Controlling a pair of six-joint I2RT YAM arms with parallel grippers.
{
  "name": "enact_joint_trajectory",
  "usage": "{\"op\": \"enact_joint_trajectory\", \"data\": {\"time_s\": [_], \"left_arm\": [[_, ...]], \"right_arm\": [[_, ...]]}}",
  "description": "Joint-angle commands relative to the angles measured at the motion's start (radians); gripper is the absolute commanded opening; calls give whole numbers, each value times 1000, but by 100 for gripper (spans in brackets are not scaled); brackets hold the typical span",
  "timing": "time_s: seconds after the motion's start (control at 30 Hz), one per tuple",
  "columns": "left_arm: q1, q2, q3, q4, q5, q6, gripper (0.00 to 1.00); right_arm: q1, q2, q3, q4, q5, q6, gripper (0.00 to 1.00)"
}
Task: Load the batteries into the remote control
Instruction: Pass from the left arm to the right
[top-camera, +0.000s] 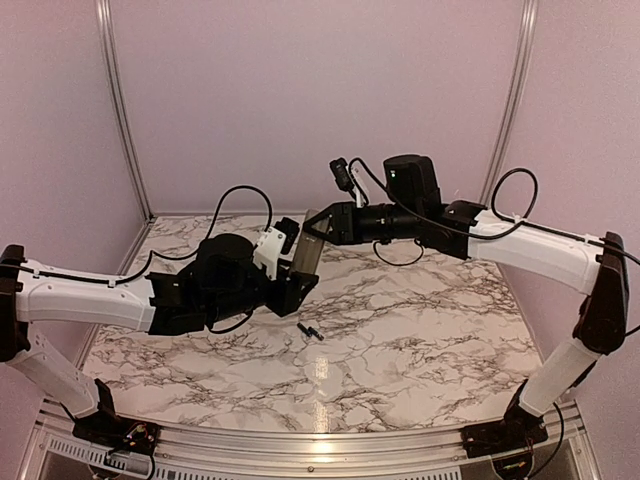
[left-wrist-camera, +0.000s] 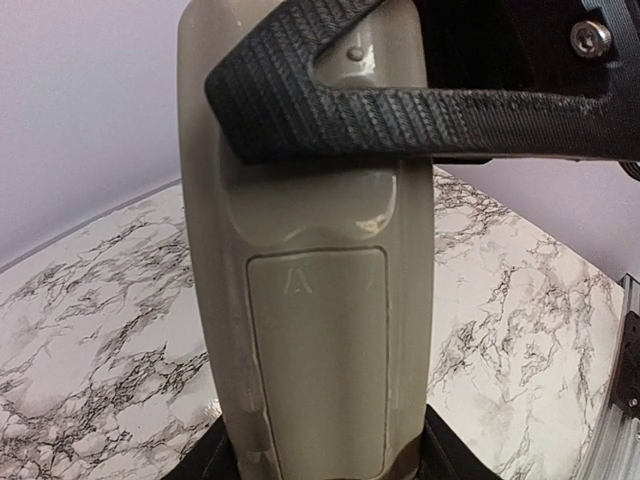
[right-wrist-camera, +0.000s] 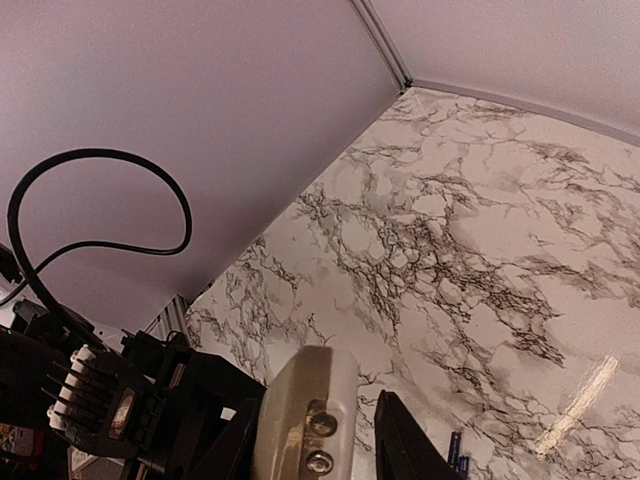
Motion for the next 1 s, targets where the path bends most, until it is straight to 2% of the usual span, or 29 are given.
{"op": "enact_joint_trajectory", "data": {"time_s": [0.0,0.17,0.27,0.33,0.4,0.43,0.5,0.63,0.83,0.97], "left_arm": [[-5,17,47,28,5,3,16],[-5,22,56,25,6,6,16],[-5,17,53,18,9,8,20],[-4,5,50,10,16,14,30],[-4,-13,42,2,24,31,46],[-3,-23,37,-4,29,43,52],[-1,-45,27,-22,32,76,73],[2,-119,-2,-82,29,146,98],[3,-269,-116,-74,97,295,99],[-8,-342,-206,-59,219,453,99]], "right_arm": [[-2,32,9,22,-13,22,35],[-13,32,2,28,-12,26,27],[-31,26,-1,25,-20,29,15],[-47,16,-16,34,-38,34,7],[-63,3,-36,50,-67,41,0],[-73,-2,-46,54,-79,42,0],[-85,-13,-60,51,-106,32,0],[-108,-35,-91,40,-178,8,0],[-135,-46,-172,50,-336,-7,0],[-135,-37,-214,56,-443,-15,0]]}}
